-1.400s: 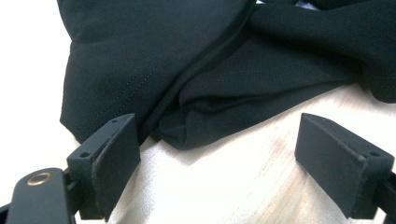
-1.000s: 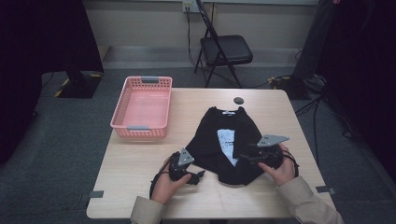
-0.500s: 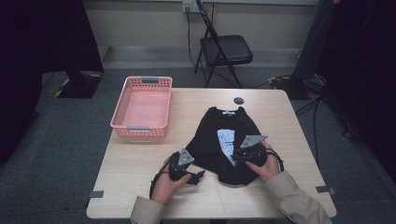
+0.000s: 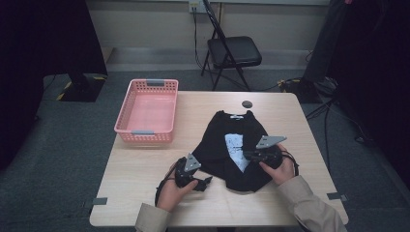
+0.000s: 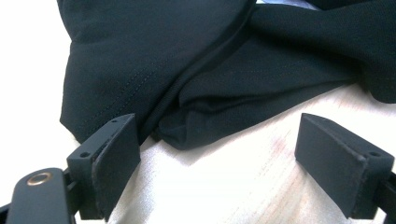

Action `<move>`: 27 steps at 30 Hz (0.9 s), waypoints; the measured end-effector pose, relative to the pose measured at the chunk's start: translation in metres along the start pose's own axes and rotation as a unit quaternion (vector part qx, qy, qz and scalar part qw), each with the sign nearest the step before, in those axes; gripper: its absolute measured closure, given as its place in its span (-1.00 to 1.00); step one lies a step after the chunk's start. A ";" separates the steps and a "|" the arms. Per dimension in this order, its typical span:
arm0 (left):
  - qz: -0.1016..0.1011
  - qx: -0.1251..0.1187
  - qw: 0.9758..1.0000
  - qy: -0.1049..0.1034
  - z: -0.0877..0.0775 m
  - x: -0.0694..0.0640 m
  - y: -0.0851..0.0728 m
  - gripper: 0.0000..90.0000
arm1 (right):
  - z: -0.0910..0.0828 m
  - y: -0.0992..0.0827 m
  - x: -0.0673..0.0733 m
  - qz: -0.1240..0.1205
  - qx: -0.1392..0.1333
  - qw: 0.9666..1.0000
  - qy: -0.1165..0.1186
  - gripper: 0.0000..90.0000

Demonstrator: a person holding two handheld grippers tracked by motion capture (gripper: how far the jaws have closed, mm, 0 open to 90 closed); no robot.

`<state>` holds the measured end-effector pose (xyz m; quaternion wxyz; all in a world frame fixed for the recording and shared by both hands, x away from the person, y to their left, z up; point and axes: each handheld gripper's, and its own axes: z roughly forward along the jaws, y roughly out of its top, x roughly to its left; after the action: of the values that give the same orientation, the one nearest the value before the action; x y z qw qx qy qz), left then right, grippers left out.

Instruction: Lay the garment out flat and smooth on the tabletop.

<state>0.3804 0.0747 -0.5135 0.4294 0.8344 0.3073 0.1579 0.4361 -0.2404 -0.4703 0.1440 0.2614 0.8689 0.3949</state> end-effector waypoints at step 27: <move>0.000 0.000 1.000 0.000 0.000 0.000 0.000 -0.70 | -0.068 0.002 -0.050 0.072 -0.089 0.993 -0.038 0.91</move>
<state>0.3804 0.0747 -0.5135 0.4295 0.8344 0.3073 0.1579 0.4472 -0.3090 -0.4228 0.1710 0.3237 0.8031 0.4701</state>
